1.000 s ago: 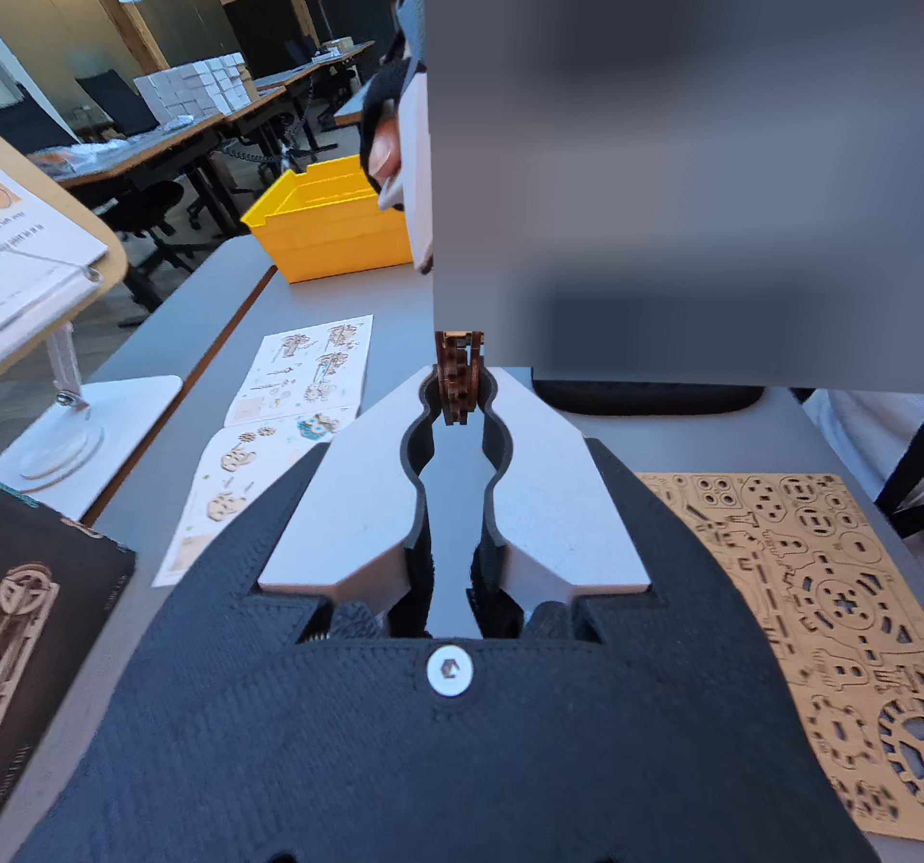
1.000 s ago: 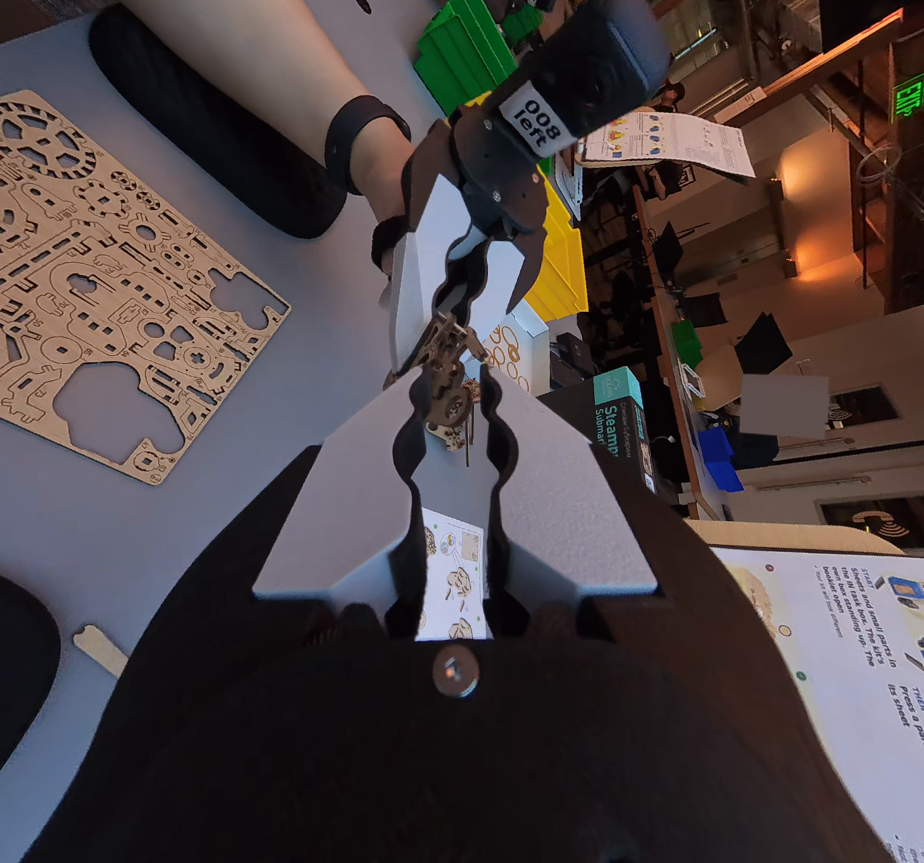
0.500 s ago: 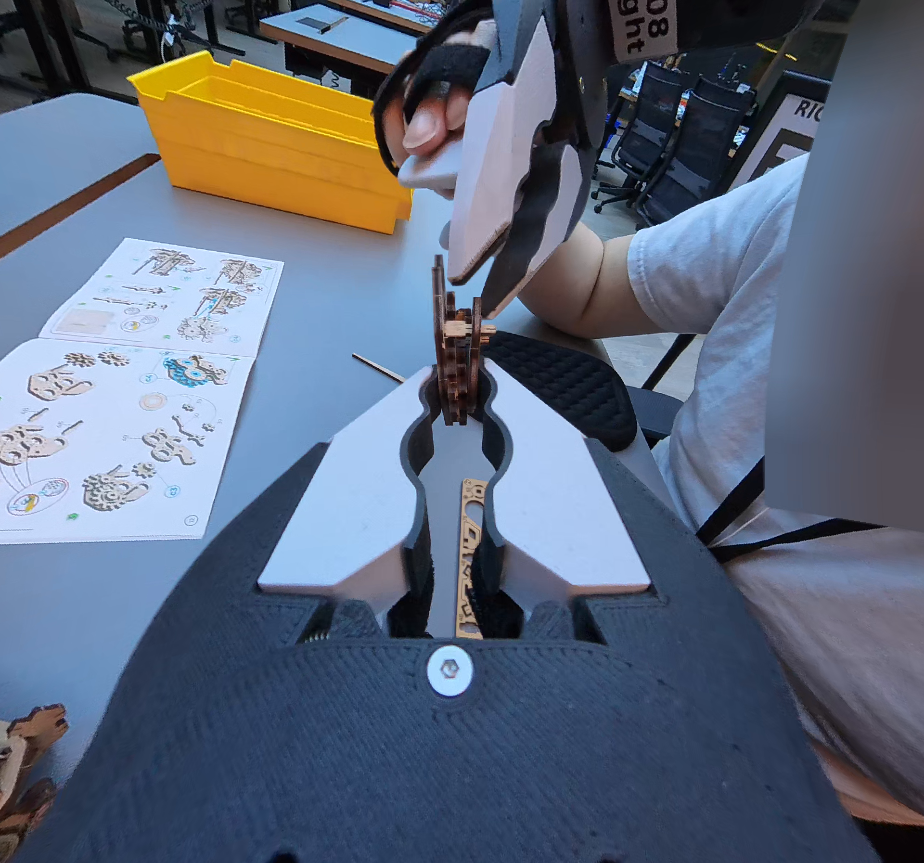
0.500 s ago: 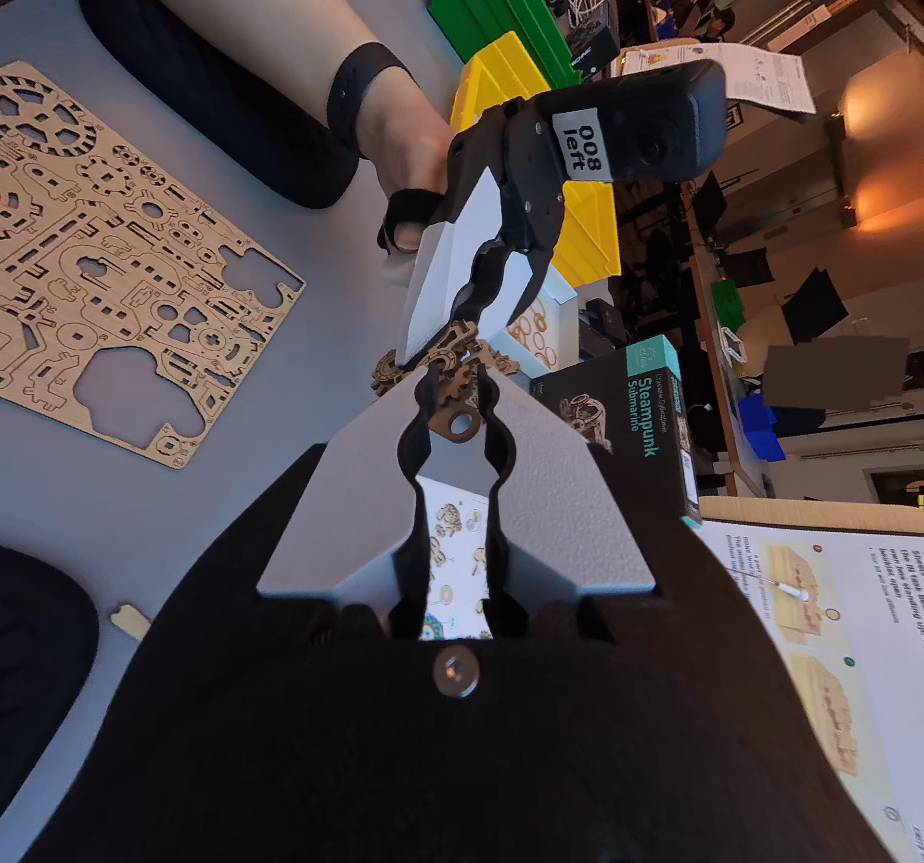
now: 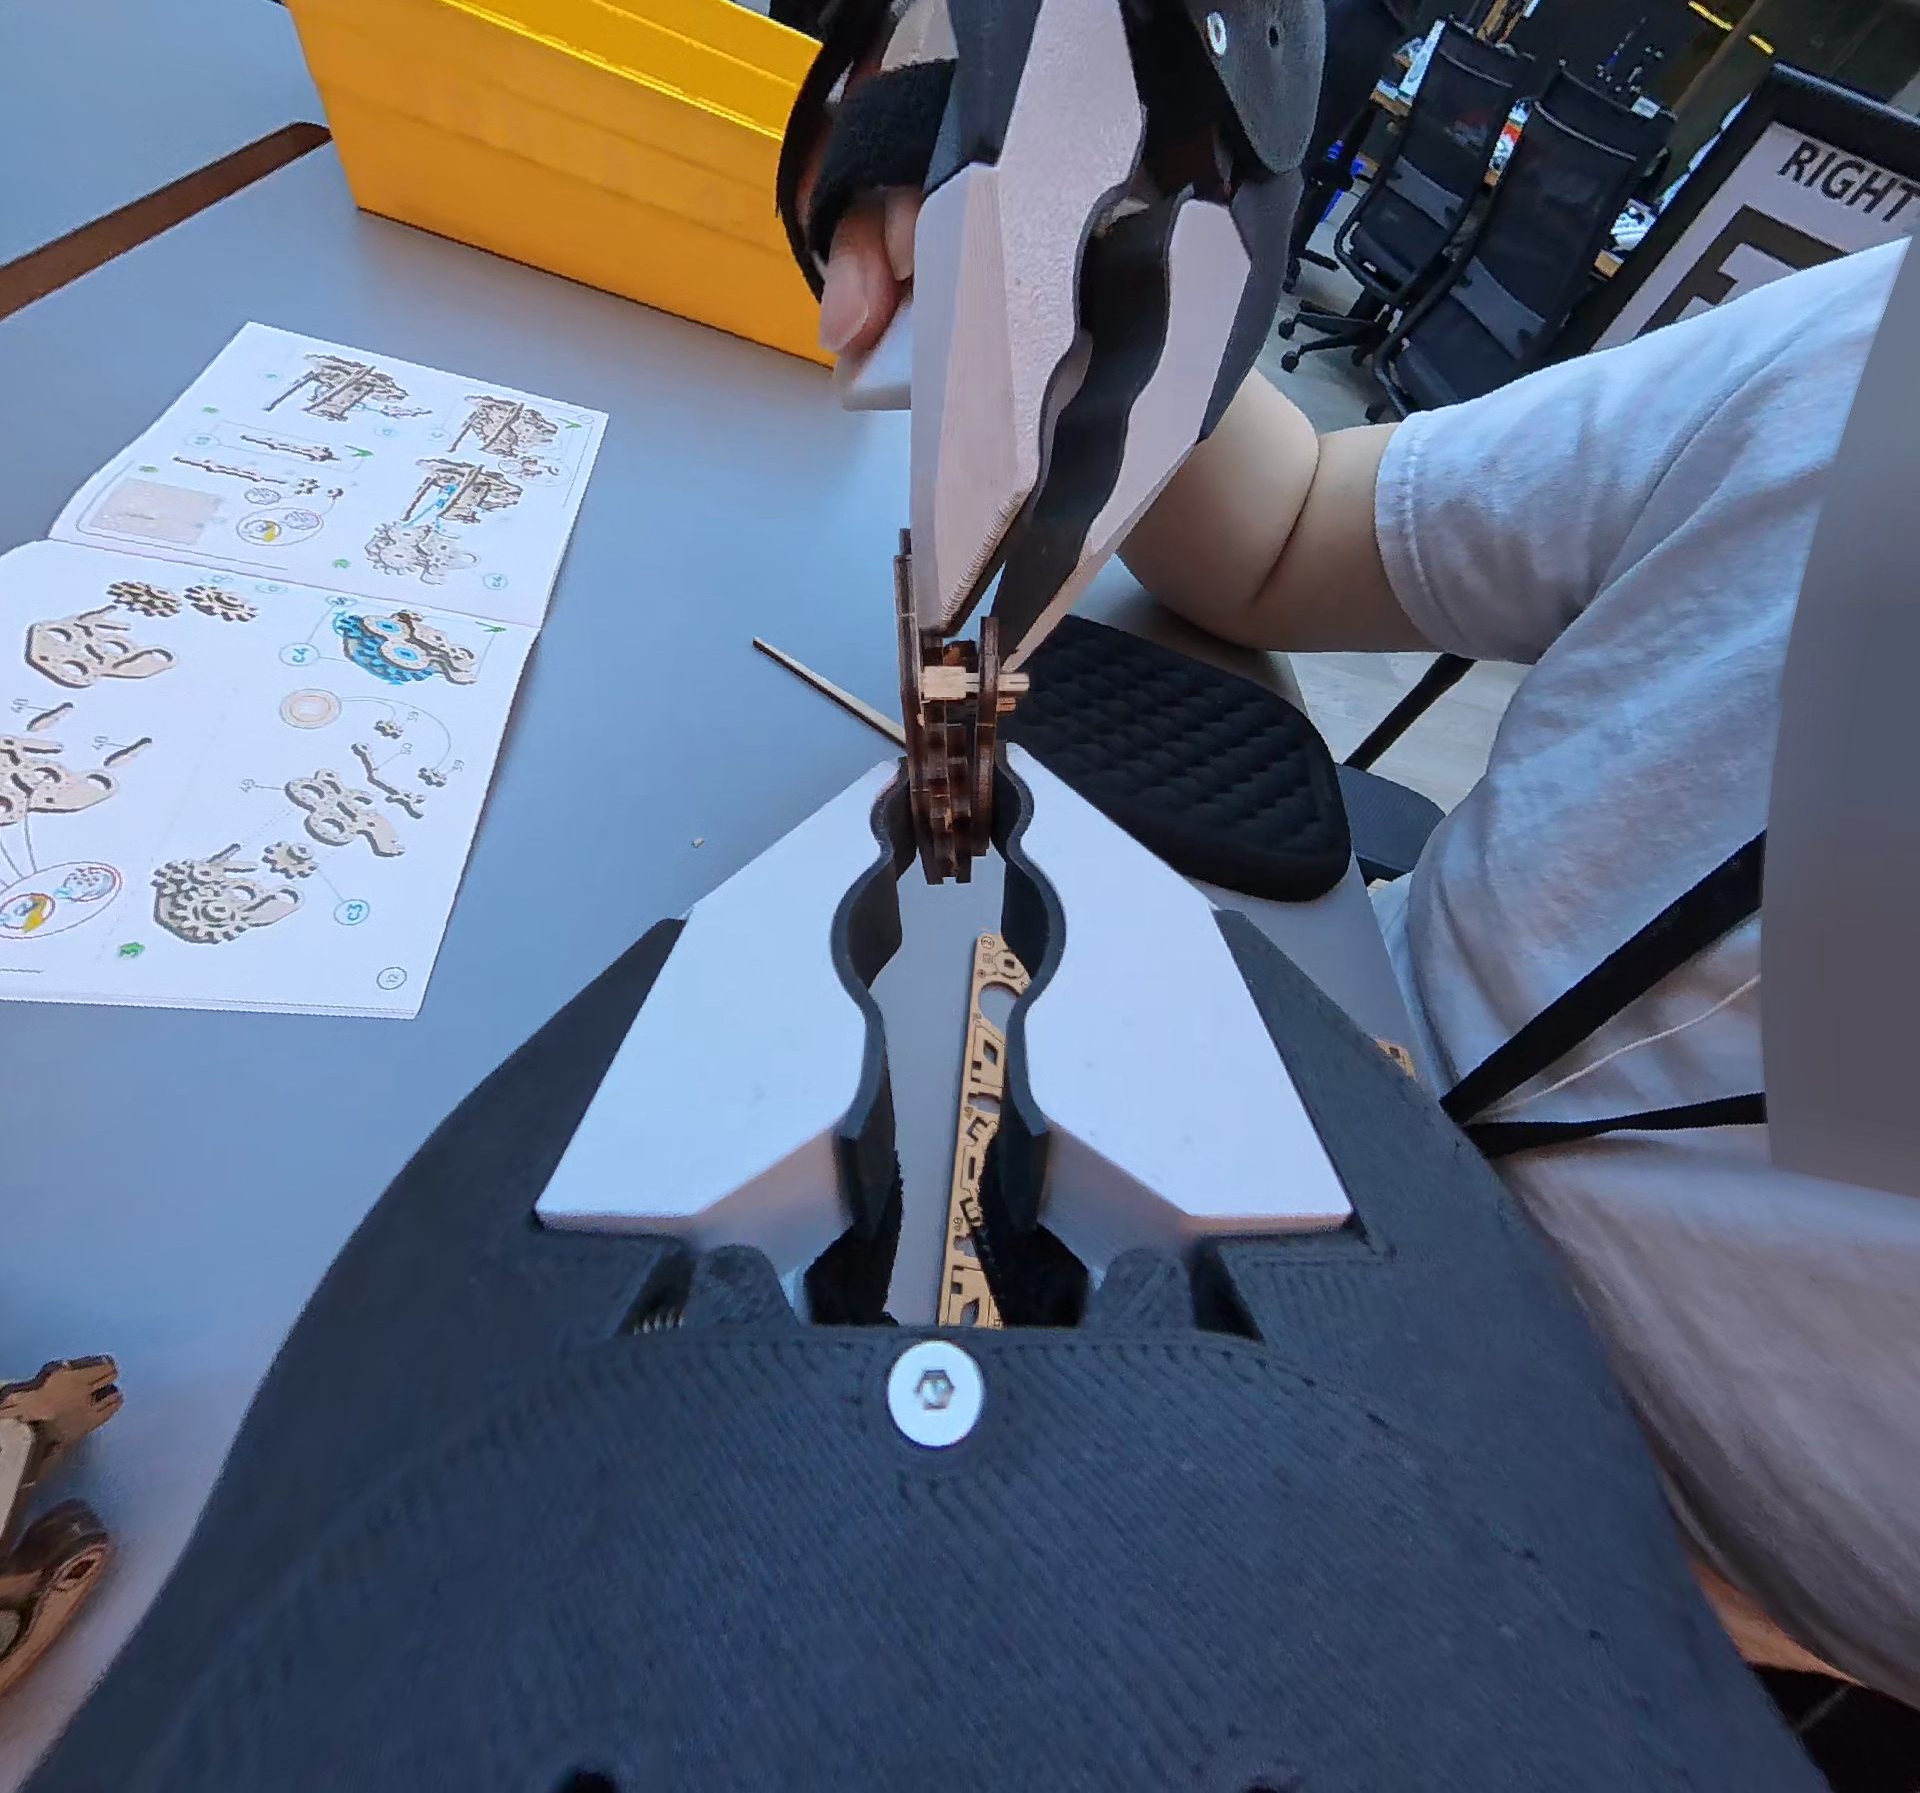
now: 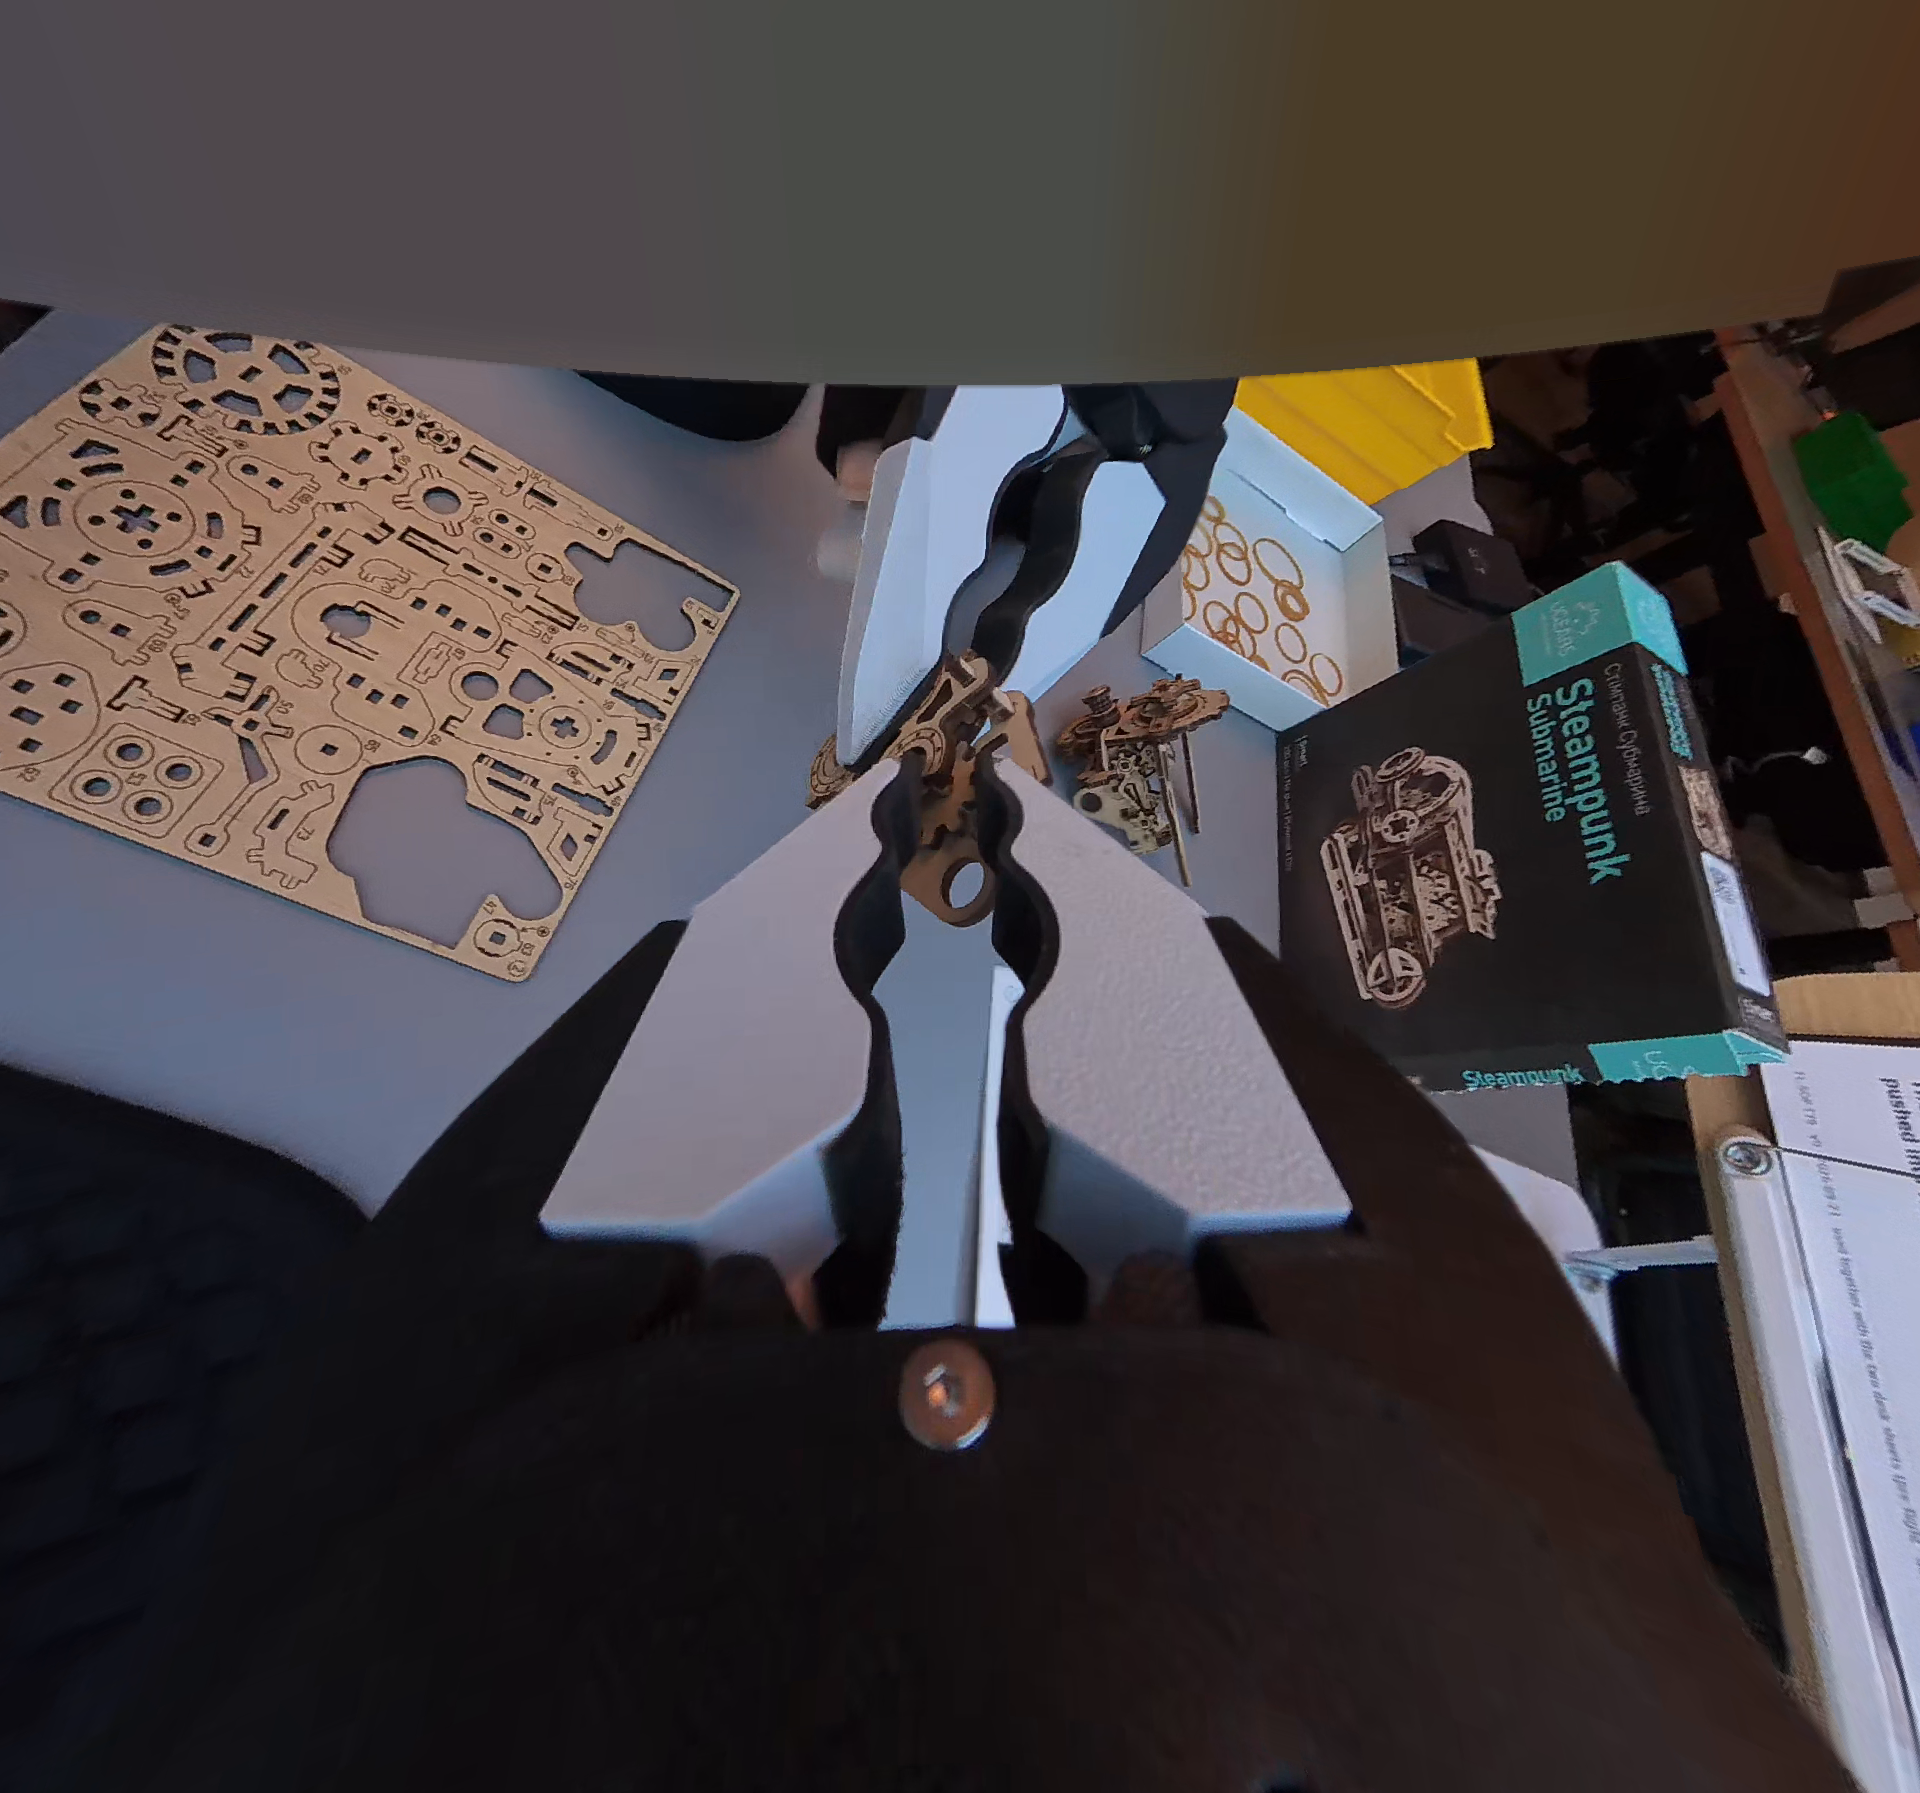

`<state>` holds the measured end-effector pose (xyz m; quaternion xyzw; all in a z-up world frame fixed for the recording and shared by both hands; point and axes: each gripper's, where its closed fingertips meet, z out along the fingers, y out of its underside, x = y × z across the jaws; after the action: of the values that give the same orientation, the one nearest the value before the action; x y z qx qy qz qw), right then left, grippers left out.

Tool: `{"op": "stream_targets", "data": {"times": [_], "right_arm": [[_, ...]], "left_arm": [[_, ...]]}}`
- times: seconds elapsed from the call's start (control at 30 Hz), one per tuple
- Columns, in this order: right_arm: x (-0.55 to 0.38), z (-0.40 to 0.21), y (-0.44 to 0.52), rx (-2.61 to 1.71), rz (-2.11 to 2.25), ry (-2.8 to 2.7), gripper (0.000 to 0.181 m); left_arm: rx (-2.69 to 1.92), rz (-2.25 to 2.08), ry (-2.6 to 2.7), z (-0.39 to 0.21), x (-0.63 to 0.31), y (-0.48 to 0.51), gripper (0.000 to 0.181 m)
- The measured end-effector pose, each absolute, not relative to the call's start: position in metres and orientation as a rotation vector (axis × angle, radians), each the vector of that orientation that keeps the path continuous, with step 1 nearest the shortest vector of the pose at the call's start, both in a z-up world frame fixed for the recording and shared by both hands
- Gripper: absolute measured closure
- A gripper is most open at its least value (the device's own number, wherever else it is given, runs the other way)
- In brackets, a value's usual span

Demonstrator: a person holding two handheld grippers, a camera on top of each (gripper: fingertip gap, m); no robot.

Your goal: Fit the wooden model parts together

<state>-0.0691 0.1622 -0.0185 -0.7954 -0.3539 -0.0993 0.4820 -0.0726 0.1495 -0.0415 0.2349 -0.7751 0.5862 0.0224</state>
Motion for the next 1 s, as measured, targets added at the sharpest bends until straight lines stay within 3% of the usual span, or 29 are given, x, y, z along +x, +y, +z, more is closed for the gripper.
{"op": "stream_targets", "data": {"times": [0.63,0.87,1.0], "right_arm": [[-0.063,-0.010,0.168,-1.886,-0.217,-0.794,0.177],[-0.057,0.002,0.167,-1.874,-0.160,-0.677,0.142],[-0.066,-0.005,0.166,-1.884,-0.047,-0.700,0.163]], "left_arm": [[0.772,1.915,-2.524,-0.033,-0.060,0.157,0.170],[0.742,1.949,-2.541,-0.031,-0.060,0.154,0.170],[0.681,1.970,-2.619,-0.029,-0.063,0.152,0.170]]}}
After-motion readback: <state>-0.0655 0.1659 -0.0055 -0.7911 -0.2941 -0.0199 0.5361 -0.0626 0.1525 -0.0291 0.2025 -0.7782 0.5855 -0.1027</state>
